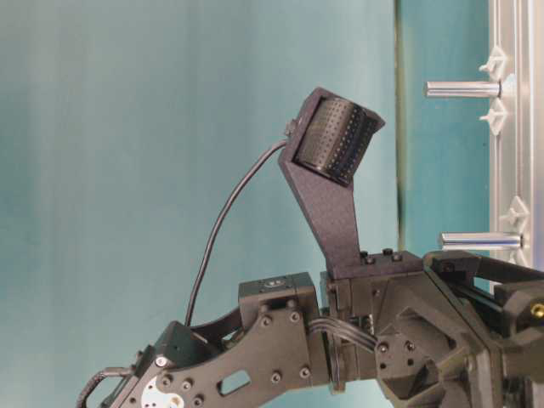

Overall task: Find the location of the shaft and insert the large gear.
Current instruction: 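Close the left gripper on the gear hub, then lift the blue gear and carry it toward the rail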

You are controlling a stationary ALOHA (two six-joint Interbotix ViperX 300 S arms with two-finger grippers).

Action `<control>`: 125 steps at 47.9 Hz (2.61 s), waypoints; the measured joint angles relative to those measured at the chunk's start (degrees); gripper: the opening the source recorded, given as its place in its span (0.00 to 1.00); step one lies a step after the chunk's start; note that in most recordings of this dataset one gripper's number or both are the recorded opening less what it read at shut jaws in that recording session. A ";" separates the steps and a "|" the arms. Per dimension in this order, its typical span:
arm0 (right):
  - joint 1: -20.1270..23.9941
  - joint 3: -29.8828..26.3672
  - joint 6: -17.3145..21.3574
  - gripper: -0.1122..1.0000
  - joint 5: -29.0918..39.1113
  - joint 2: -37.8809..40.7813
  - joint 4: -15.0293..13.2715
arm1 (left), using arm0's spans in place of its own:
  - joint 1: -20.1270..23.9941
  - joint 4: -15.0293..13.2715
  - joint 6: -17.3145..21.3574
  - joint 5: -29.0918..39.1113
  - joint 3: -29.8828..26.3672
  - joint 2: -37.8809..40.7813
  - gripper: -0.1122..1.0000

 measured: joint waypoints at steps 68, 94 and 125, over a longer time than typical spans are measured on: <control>0.00 0.18 0.00 0.11 0.00 -0.18 0.00 | 0.35 0.18 4.66 9.58 -6.42 -5.98 0.73; 0.00 0.26 0.00 0.10 0.00 -0.26 0.00 | 3.78 0.26 8.88 18.98 -15.38 -7.56 0.73; 0.00 0.44 0.70 0.10 0.00 -0.97 0.00 | 6.77 0.70 12.83 21.53 -22.50 -6.24 0.73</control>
